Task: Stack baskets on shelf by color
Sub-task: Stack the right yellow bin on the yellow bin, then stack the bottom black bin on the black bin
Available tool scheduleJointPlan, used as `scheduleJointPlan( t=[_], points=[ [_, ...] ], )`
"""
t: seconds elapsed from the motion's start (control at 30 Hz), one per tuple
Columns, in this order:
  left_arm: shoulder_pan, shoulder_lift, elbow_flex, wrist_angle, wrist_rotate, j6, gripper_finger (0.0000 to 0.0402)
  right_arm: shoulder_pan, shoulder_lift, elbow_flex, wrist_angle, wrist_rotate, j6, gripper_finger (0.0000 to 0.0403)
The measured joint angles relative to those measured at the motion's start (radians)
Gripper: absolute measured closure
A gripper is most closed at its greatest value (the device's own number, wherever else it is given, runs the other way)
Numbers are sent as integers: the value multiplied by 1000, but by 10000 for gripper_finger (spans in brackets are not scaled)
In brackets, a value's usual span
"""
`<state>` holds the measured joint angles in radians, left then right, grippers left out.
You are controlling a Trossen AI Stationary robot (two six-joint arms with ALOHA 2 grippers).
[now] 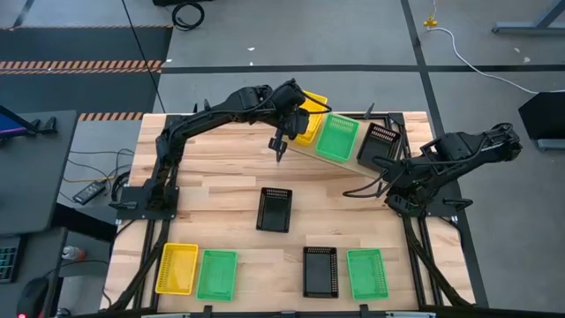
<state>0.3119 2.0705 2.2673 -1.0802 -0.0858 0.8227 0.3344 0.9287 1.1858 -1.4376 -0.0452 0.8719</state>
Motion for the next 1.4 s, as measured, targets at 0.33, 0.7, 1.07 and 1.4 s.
scheduleJointPlan(
  t=[0.33,0.7,1.07,1.4],
  points=[
    [0,18,-1,-66,1,-81,312,0,0,0,0,0,0,275],
    [-9,3,-1,-64,-74,-144,281,0,0,0,15,1,-4,275],
    [-62,-84,1,-89,-63,-361,262,3,38,0,174,124,-7,228],
    [-190,-80,0,-209,36,-536,284,77,259,1,334,104,-6,181]
  ],
)
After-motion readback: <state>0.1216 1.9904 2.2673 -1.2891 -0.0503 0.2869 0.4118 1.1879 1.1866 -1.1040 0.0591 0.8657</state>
